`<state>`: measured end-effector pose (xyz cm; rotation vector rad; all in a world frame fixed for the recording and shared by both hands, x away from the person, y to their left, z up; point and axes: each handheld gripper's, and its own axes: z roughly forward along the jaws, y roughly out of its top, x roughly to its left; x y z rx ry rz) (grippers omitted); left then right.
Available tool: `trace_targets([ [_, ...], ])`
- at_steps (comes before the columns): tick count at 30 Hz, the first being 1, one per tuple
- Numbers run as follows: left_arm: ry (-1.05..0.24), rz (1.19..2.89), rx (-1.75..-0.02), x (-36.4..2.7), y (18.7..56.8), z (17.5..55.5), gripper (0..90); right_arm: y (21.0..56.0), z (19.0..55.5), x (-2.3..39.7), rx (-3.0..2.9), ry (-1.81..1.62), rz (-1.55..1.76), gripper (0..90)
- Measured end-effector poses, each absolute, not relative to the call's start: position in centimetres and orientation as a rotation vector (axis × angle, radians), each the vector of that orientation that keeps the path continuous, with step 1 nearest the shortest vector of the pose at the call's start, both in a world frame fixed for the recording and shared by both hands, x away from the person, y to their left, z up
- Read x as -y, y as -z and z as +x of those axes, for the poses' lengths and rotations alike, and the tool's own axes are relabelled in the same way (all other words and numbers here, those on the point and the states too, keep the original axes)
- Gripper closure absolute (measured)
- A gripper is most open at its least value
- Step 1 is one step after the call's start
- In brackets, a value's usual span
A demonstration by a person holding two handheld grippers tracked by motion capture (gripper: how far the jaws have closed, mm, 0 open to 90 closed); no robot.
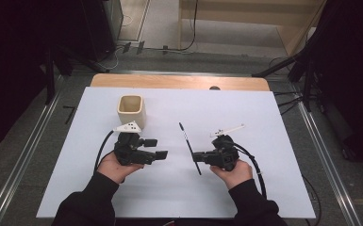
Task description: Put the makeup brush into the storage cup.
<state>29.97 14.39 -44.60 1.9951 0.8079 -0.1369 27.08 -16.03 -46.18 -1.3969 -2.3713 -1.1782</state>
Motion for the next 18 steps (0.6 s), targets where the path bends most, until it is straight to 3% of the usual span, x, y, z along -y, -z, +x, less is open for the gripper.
trace_targets([
  [18,0.172,1.976,-0.798,-13.2,44.5,29.7,29.1,46.8,25.8,15.4,2.308,1.266,-1.469,87.1],
])
